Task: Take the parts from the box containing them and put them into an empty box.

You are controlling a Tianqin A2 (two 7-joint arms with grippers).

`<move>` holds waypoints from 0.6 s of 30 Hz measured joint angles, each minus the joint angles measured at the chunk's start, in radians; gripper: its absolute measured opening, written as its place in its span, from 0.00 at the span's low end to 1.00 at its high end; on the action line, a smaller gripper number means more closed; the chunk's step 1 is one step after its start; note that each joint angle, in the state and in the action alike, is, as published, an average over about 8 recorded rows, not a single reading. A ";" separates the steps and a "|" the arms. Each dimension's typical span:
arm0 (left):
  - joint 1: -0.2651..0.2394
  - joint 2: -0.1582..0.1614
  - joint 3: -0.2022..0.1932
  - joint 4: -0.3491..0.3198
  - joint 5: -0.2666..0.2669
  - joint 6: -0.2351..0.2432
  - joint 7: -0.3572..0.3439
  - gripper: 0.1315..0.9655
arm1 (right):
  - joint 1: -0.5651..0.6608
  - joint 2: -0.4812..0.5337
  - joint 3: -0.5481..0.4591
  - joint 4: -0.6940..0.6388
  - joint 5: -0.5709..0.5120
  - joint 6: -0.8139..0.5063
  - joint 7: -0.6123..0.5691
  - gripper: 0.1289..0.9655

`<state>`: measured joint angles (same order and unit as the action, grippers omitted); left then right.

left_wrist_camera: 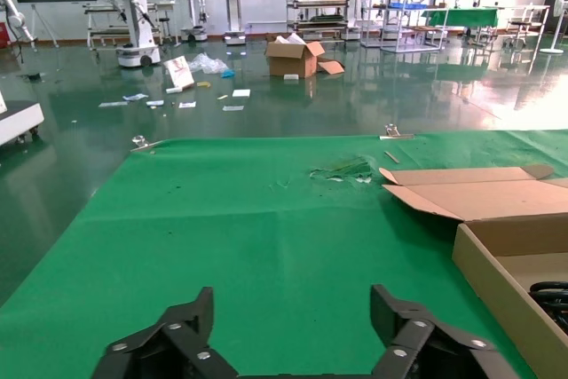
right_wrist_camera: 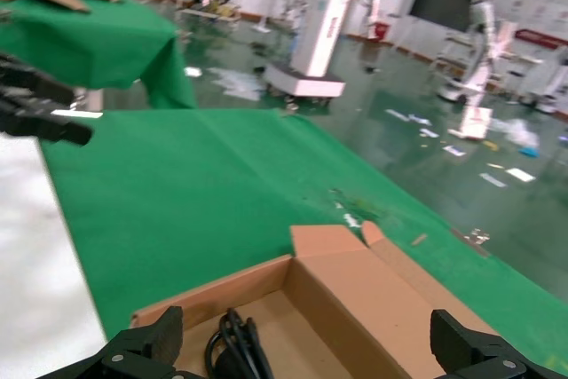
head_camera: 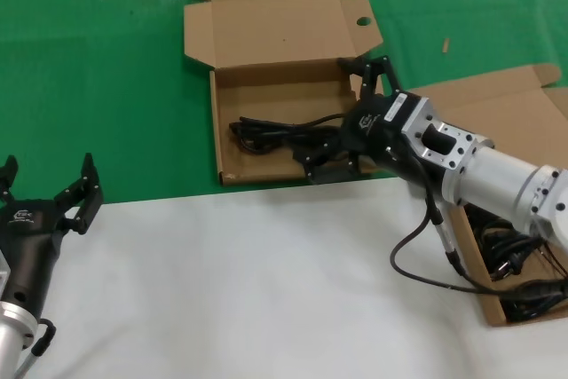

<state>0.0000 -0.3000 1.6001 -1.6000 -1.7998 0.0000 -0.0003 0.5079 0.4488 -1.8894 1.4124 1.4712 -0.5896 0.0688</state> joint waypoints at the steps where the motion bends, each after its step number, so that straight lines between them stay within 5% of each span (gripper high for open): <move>1: 0.000 0.000 0.000 0.000 0.000 0.000 0.000 0.43 | -0.011 -0.003 0.006 0.004 0.007 0.013 -0.001 0.99; 8: 0.000 0.000 0.000 0.000 0.000 0.000 0.000 0.65 | -0.085 -0.025 0.049 0.032 0.055 0.099 -0.012 1.00; 18: 0.000 0.000 0.000 0.000 0.000 0.000 0.000 0.85 | -0.192 -0.056 0.109 0.071 0.124 0.222 -0.026 1.00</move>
<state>0.0000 -0.3000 1.6000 -1.6000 -1.7999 0.0000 -0.0001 0.3164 0.3927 -1.7803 1.4832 1.5952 -0.3673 0.0428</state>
